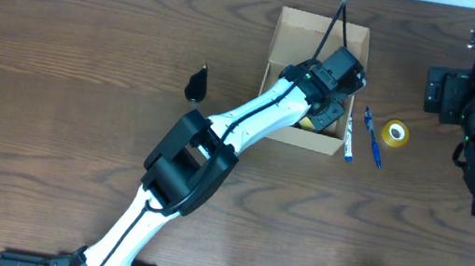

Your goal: Pack container

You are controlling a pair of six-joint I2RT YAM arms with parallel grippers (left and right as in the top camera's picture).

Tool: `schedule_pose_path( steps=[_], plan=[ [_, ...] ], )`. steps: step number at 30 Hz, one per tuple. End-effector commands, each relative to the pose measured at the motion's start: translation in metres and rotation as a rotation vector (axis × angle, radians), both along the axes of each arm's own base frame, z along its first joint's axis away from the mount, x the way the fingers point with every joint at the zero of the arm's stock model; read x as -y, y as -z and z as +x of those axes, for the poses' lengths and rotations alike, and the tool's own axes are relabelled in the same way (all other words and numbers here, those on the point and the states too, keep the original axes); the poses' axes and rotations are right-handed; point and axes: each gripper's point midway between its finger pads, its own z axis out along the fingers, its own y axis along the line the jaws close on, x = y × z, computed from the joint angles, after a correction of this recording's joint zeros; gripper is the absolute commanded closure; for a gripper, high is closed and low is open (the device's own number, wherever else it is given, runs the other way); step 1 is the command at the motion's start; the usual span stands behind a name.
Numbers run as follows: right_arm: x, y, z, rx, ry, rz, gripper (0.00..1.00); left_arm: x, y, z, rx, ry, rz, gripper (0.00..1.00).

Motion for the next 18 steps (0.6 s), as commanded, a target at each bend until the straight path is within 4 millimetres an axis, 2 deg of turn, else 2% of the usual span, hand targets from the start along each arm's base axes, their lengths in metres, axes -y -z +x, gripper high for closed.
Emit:
schedule_pose_path(
  steps=[1, 3, 6, 12, 18],
  plan=[
    [-0.002, -0.007, 0.002, 0.014, -0.018, 0.002, 0.01, -0.008, -0.04, 0.017, 0.102, -0.054, 0.01, 0.93],
    [-0.002, -0.007, 0.002, 0.014, -0.018, 0.002, 0.01, -0.02, -0.068, 0.021, 0.148, -0.084, 0.026, 0.91],
    [-0.002, -0.006, 0.002, 0.013, -0.018, 0.002, 0.01, -0.035, -0.085, 0.017, 0.137, -0.098, 0.041, 0.88],
    [-0.002, -0.015, 0.007, 0.059, -0.016, 0.008, 0.01, -0.077, -0.08, 0.004, 0.022, -0.179, 0.123, 0.88],
    [-0.016, -0.018, 0.013, 0.094, -0.056, 0.096, 0.01, -0.087, -0.076, -0.009, -0.031, -0.195, 0.164, 0.89]
  ],
)
